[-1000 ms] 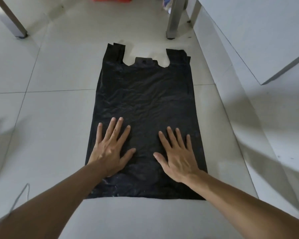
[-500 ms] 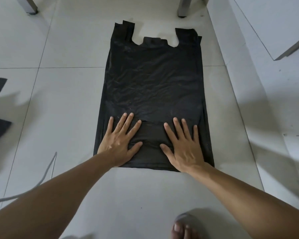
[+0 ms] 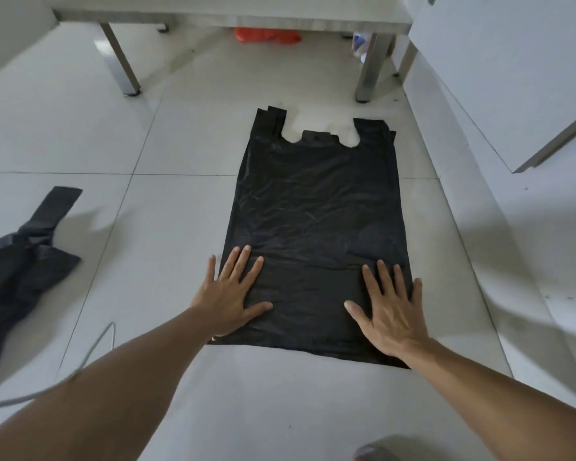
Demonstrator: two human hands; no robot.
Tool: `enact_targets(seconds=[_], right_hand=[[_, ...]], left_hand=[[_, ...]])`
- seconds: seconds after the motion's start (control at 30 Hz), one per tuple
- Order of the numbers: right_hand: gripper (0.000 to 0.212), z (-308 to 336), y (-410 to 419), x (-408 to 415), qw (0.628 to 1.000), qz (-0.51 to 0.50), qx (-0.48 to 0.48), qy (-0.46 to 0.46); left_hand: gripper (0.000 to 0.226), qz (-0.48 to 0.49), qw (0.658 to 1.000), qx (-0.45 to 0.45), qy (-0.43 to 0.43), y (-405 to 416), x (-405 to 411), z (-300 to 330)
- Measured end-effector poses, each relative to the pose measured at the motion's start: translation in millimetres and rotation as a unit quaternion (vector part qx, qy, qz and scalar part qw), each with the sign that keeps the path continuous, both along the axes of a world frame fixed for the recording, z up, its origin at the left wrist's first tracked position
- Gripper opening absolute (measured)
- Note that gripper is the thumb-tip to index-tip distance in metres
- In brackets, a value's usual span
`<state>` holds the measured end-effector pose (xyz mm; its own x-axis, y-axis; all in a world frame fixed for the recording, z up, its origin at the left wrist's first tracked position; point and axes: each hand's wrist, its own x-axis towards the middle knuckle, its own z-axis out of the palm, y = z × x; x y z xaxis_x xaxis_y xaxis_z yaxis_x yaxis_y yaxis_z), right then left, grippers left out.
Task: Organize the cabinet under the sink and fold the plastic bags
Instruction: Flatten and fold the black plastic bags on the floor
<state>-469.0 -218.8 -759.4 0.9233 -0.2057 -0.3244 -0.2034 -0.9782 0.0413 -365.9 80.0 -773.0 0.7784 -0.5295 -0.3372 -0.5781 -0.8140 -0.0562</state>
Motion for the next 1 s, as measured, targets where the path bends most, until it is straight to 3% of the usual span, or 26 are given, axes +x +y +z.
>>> enact_targets(seconds=[0.13,0.23,0.37,0.57,0.73,0.9,1.0], right_hand=[[0.082,42,3,40,0.998,0.046,0.037,0.017],[0.071,86,18,89,0.992,0.080,0.091,0.045],[0.071,146,59,152,0.985,0.135,0.089,0.052],[0.067,218,153,203,0.969,0.236,0.066,0.044],[0.063,223,235,219,0.960,0.271,0.060,0.038],[0.061,195,313,218,0.952,0.280,0.109,0.063],[0.059,172,354,214,0.946,0.288,0.130,0.075]], left_hand=[[0.099,0.011,0.997,0.051,0.061,17,29,45],[0.090,0.087,0.993,0.034,0.072,31,53,90],[0.076,0.202,0.974,-0.006,0.106,60,80,147],[0.067,0.276,0.960,-0.004,0.046,139,97,204],[0.063,0.330,0.943,-0.007,0.050,222,80,200],[0.043,0.390,0.920,0.000,0.041,294,55,187],[0.047,0.437,0.899,0.000,0.034,324,46,176]])
